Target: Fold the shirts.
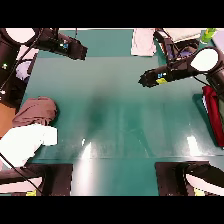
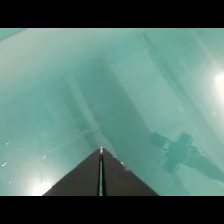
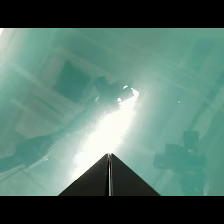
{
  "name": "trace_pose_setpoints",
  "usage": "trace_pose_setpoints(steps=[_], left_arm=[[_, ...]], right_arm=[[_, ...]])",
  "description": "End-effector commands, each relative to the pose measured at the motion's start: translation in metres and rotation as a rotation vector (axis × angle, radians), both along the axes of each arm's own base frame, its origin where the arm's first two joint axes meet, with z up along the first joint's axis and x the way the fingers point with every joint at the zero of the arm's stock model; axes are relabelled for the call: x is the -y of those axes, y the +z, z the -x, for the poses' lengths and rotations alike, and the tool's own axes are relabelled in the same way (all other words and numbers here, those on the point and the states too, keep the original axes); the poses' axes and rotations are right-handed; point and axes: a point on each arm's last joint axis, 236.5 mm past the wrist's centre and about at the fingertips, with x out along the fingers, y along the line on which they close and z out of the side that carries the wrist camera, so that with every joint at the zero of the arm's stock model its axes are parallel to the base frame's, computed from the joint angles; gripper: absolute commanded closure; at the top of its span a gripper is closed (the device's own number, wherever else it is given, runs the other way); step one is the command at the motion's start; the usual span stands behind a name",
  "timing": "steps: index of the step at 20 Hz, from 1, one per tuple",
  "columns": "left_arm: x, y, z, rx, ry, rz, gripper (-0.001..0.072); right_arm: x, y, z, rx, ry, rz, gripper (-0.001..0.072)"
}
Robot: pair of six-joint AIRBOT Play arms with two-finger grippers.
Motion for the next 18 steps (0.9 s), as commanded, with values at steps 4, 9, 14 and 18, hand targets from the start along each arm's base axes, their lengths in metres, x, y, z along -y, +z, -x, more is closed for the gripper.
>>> trace_pose_setpoints(steps=[4, 9, 14, 18], left_arm=[[0.000, 0.000, 0.000, 0.000, 0.000, 0.000, 0.0677], [0.000, 0.000, 0.000, 0.000, 0.000, 0.000, 0.0677], [0.006, 0.013, -0.009, 0.053, 0.010, 0.047, 0.0678], [-0.054, 0.024, -0.015, 0.046, 0.184, 0.025, 0.0678]], right_arm=[[-0.001, 0.000, 0.000, 0.000, 0.001, 0.000, 0.0687], [-0.001, 0.000, 0.000, -0.001, 0.001, 0.000, 0.0687], [0.000, 0.000, 0.000, -0.001, 0.001, 0.000, 0.0687], [0.000, -0.001, 0.001, -0.002, 0.002, 0.001, 0.0687]])
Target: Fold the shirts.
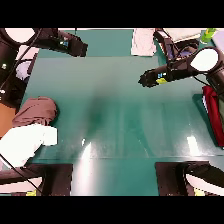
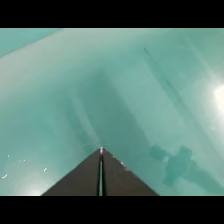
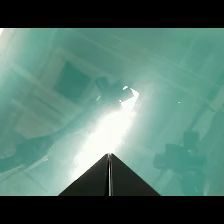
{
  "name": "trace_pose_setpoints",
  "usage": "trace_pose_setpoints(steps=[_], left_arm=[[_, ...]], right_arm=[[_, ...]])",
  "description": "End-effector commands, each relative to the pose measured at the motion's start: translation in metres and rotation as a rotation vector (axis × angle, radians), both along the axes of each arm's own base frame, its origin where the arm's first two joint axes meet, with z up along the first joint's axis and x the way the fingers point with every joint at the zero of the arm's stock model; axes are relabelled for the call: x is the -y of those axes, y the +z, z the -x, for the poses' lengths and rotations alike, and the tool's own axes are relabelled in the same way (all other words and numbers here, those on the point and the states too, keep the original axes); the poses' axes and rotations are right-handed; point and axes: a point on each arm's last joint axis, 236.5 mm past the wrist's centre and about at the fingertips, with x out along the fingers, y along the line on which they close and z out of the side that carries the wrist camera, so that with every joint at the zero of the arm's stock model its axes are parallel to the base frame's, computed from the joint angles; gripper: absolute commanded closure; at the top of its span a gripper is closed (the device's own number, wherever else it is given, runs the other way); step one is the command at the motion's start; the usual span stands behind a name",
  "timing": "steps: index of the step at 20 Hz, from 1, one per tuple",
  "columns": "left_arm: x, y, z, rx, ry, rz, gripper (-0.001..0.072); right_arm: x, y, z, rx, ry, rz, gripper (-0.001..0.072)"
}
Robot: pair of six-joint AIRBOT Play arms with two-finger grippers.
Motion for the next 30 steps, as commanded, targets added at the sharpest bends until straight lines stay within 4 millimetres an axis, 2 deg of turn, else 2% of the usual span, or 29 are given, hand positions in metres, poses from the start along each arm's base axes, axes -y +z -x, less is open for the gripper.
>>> trace_pose_setpoints(steps=[1, 3, 4, 6, 8, 10, 11, 12, 13, 15, 18, 19, 20, 22, 24, 27, 28, 30], left_arm=[[-0.070, 0.010, -0.003, -0.020, 0.189, -0.014, 0.0678], [-0.134, 0.004, 0.009, -0.083, 0.300, -0.068, 0.0678], [-0.165, -0.009, 0.019, -0.134, 0.348, -0.108, 0.0678], [-0.211, -0.046, 0.040, -0.250, 0.439, -0.137, 0.0678], [-0.243, -0.091, 0.062, -0.357, 0.514, -0.144, 0.0677], [-0.260, -0.150, 0.090, -0.510, 0.549, -0.162, 0.0676], [-0.264, -0.177, 0.102, -0.576, 0.557, -0.170, 0.0582], [-0.265, -0.204, 0.111, -0.621, 0.561, -0.173, 0.0124], [-0.264, -0.225, 0.116, -0.639, 0.568, -0.173, 0.0003], [-0.264, -0.259, 0.120, -0.636, 0.580, -0.167, 0.0010], [-0.264, -0.289, 0.124, -0.632, 0.599, -0.156, 0.0012], [-0.264, -0.292, 0.126, -0.636, 0.598, -0.157, 0.0113], [-0.263, -0.292, 0.127, -0.639, 0.598, -0.158, 0.0282], [-0.264, -0.282, 0.124, -0.618, 0.583, -0.165, 0.0670], [-0.266, -0.243, 0.111, -0.545, 0.566, -0.173, 0.0679], [-0.262, -0.139, 0.095, -0.351, 0.549, -0.167, 0.0680], [-0.250, -0.101, 0.096, -0.290, 0.515, -0.172, 0.0680], [-0.216, -0.041, 0.104, -0.204, 0.417, -0.181, 0.0681]], right_arm=[[0.000, -0.001, 0.001, -0.003, 0.002, 0.002, 0.0687], [0.000, -0.001, 0.001, -0.003, 0.002, 0.001, 0.0687], [0.000, 0.000, 0.000, 0.001, 0.000, 0.000, 0.0687], [-0.001, 0.001, -0.003, 0.011, -0.005, -0.004, 0.0687], [-0.001, 0.001, -0.003, 0.012, -0.005, -0.005, 0.0687], [-0.001, 0.002, -0.004, 0.015, -0.007, -0.006, 0.0687], [-0.001, 0.002, -0.004, 0.019, -0.008, -0.007, 0.0687], [-0.001, 0.003, -0.005, 0.020, -0.009, -0.008, 0.0687], [-0.001, 0.003, -0.005, 0.020, -0.008, -0.008, 0.0687], [-0.001, 0.003, -0.005, 0.021, -0.009, -0.008, 0.0687], [-0.001, 0.003, -0.005, 0.021, -0.009, -0.009, 0.0687], [-0.001, 0.003, -0.005, 0.021, -0.009, -0.009, 0.0687], [-0.001, 0.003, -0.005, 0.022, -0.010, -0.009, 0.0687], [-0.001, 0.005, -0.007, 0.030, -0.012, -0.012, 0.0687], [-0.002, 0.020, -0.008, 0.054, -0.005, -0.019, 0.0687], [0.001, 0.074, -0.013, 0.144, 0.001, -0.042, 0.0688], [0.005, 0.095, -0.015, 0.182, -0.006, -0.052, 0.0688], [0.021, 0.137, -0.023, 0.271, -0.041, -0.072, 0.0688]])
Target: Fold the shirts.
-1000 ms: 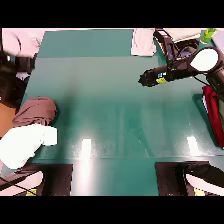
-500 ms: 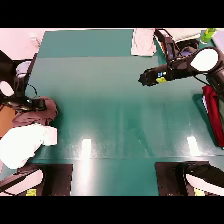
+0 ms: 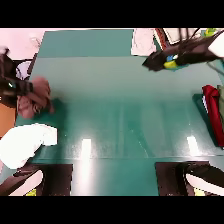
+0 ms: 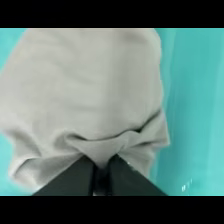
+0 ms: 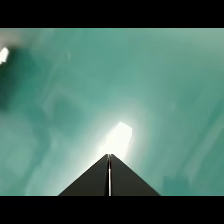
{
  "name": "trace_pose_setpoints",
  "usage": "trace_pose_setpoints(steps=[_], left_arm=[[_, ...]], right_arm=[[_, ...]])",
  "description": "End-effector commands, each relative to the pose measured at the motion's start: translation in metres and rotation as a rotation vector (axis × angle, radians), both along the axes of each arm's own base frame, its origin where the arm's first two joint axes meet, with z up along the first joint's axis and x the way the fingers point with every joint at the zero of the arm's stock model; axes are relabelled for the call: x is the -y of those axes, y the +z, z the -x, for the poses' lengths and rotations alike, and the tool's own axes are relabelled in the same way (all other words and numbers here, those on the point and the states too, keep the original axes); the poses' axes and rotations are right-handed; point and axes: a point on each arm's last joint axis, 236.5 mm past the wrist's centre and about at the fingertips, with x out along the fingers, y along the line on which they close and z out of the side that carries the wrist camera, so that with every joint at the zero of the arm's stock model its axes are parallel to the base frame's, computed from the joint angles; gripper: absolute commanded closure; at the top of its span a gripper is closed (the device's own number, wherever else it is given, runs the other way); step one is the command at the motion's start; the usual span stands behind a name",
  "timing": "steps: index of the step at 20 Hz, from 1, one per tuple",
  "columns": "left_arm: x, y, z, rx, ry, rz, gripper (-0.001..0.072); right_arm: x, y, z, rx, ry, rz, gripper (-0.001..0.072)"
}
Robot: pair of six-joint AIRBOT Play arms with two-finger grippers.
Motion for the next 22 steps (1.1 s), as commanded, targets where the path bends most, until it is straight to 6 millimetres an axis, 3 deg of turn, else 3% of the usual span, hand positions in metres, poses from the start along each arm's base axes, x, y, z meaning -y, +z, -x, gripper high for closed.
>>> trace_pose_setpoints(steps=[1, 4, 6, 7, 10, 13, 15, 17, 19, 20, 22], left_arm=[[0.051, 0.102, 0.019, 0.132, -0.159, -0.015, 0.0681], [0.125, 0.162, 0.024, 0.292, -0.337, 0.036, 0.0681], [0.173, 0.175, 0.027, 0.344, -0.434, 0.093, 0.0681], [0.199, 0.170, 0.028, 0.336, -0.487, 0.116, 0.0681], [0.282, 0.129, 0.031, 0.238, -0.649, 0.150, 0.0681], [0.385, 0.067, 0.042, 0.145, -0.828, 0.185, 0.0680], [0.446, 0.027, 0.059, 0.076, -0.938, 0.226, 0.0679], [0.490, -0.001, 0.081, 0.007, -1.050, 0.253, 0.0656], [0.502, -0.007, 0.082, -0.013, -1.074, 0.244, 0.0085], [0.493, -0.003, 0.071, -0.003, -1.057, 0.221, 0.0106], [0.445, 0.009, 0.033, 0.007, -0.955, 0.143, 0.0101]], right_arm=[[0.024, 0.069, -0.007, 0.136, -0.048, -0.029, 0.0688], [0.062, 0.121, -0.015, 0.255, -0.138, -0.047, 0.0688], [0.087, 0.145, -0.017, 0.311, -0.197, -0.050, 0.0688], [0.097, 0.153, -0.016, 0.325, -0.217, -0.046, 0.0687], [0.118, 0.157, -0.012, 0.319, -0.256, -0.025, 0.0688], [0.124, 0.144, -0.008, 0.267, -0.258, -0.004, 0.0688], [0.124, 0.136, -0.009, 0.246, -0.257, -0.001, 0.0688], [0.123, 0.124, -0.012, 0.215, -0.255, 0.002, 0.0688], [0.123, 0.111, -0.014, 0.183, -0.255, 0.006, 0.0688], [0.123, 0.105, -0.015, 0.168, -0.255, 0.008, 0.0688], [0.123, 0.095, -0.016, 0.144, -0.254, 0.011, 0.0687]])
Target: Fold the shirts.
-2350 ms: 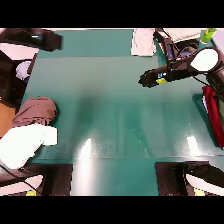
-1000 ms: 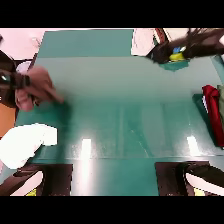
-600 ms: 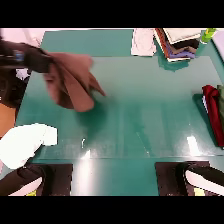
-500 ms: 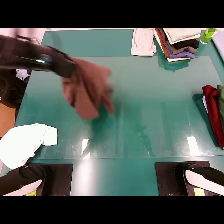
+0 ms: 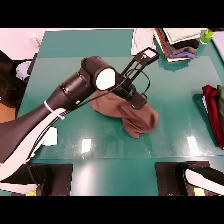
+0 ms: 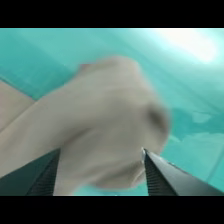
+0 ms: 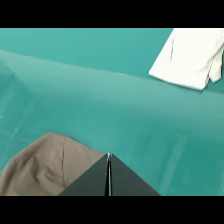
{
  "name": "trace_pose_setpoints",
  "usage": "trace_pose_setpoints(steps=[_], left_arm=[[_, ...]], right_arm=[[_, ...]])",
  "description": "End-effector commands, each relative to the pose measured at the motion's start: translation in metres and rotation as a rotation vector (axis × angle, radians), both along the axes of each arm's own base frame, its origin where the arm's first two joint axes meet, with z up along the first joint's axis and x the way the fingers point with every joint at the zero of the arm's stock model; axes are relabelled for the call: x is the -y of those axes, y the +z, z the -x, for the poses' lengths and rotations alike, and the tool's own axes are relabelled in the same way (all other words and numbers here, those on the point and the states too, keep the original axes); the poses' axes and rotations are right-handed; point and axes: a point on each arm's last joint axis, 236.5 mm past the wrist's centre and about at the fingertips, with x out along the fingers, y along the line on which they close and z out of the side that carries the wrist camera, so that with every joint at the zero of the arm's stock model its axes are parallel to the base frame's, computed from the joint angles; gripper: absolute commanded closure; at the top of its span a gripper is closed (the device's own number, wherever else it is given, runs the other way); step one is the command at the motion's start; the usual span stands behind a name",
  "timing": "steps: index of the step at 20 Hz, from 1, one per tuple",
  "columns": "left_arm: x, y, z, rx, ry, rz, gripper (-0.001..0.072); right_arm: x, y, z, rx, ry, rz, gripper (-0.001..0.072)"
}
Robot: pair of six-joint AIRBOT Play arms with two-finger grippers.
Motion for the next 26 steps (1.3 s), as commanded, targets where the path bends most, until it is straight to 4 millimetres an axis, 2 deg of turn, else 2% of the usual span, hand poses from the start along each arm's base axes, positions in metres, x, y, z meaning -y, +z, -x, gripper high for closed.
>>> trace_pose_setpoints(steps=[1, 3, 5, 7, 8, 10, 13, 16, 19, 20, 21, 22, 24, 26], left_arm=[[-0.057, 0.003, -0.045, 0.014, 0.129, -0.099, 0.0101], [-0.133, 0.004, -0.087, -0.014, 0.299, -0.157, 0.0101], [-0.194, -0.010, -0.115, -0.091, 0.445, -0.179, 0.0100], [-0.231, -0.043, -0.126, -0.171, 0.534, -0.195, 0.0100], [-0.239, -0.064, -0.127, -0.208, 0.562, -0.205, 0.0100], [-0.238, -0.114, -0.123, -0.270, 0.579, -0.216, 0.0100], [-0.206, -0.169, -0.110, -0.390, 0.572, -0.145, 0.0100], [-0.182, -0.198, -0.103, -0.454, 0.551, -0.135, 0.0100], [-0.169, -0.204, -0.101, -0.425, 0.520, -0.144, 0.0108], [-0.170, -0.204, -0.102, -0.422, 0.518, -0.147, 0.0301], [-0.174, -0.204, -0.102, -0.416, 0.511, -0.164, 0.0581], [-0.178, -0.202, -0.104, -0.403, 0.489, -0.181, 0.0677], [-0.187, -0.192, -0.109, -0.385, 0.478, -0.208, 0.0679], [-0.191, -0.179, -0.117, -0.354, 0.471, -0.221, 0.0678]], right_arm=[[0.000, -0.019, -0.002, -0.051, 0.002, 0.000, 0.0688], [0.000, -0.028, -0.003, -0.073, 0.002, 0.000, 0.0688], [0.000, -0.040, -0.004, -0.102, 0.002, -0.001, 0.0688], [0.000, -0.056, -0.005, -0.140, 0.002, -0.003, 0.0688], [-0.001, -0.064, -0.005, -0.161, 0.005, -0.007, 0.0688], [-0.001, -0.080, -0.004, -0.199, 0.005, -0.008, 0.0687], [-0.001, -0.101, -0.006, -0.243, 0.000, -0.012, 0.0688], [-0.002, -0.119, -0.004, -0.286, 0.000, -0.014, 0.0688], [-0.001, -0.141, -0.002, -0.335, -0.003, -0.015, 0.0688], [-0.001, -0.150, 0.001, -0.360, -0.001, -0.014, 0.0687], [-0.002, -0.160, 0.005, -0.389, 0.002, -0.011, 0.0687], [0.000, -0.171, 0.009, -0.415, -0.003, -0.006, 0.0687], [0.004, -0.200, 0.025, -0.485, -0.013, -0.005, 0.0688], [0.010, -0.239, 0.051, -0.588, -0.031, -0.015, 0.0687]])
